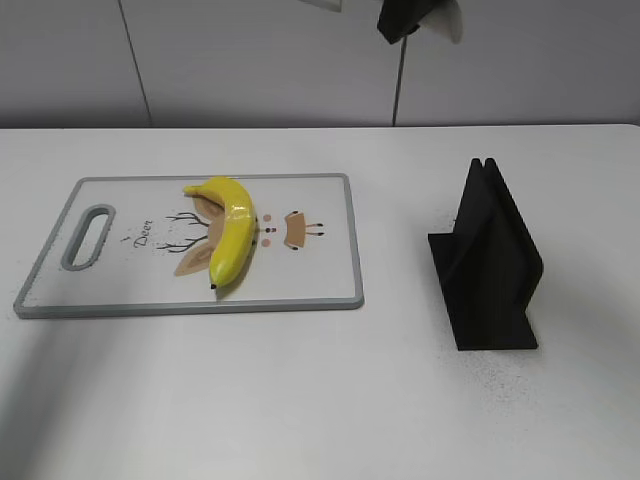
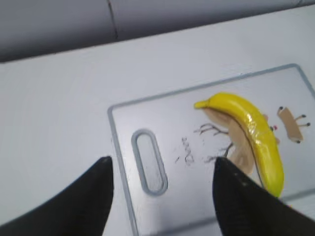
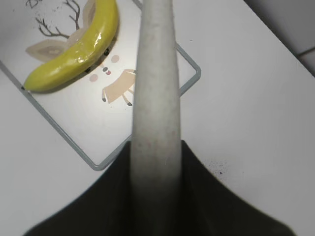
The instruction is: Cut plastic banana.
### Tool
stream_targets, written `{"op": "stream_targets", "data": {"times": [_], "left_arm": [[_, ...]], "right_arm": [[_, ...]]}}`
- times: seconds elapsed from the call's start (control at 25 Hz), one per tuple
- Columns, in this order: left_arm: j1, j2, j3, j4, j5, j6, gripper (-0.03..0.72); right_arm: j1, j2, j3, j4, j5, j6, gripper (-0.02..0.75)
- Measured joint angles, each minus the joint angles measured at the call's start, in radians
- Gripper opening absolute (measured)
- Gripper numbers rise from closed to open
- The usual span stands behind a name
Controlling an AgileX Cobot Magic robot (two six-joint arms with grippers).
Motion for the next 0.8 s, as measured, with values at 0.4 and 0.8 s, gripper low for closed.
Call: {"op": "stream_targets", "data": {"times": [0.4,0.8], "left_arm": [[0.015,-0.01,0.003,0.175,0.338,-0.203,0.593],[0.015,-0.262,0.258,0.167,0.341,-0.229,0.593]], "right_arm": [[0.0,-0.211,0.26,-0.001,0.002,0.269,0.163],[0.0,-0.476,0.628,-0.001,-0.044,0.361,0.162]]}}
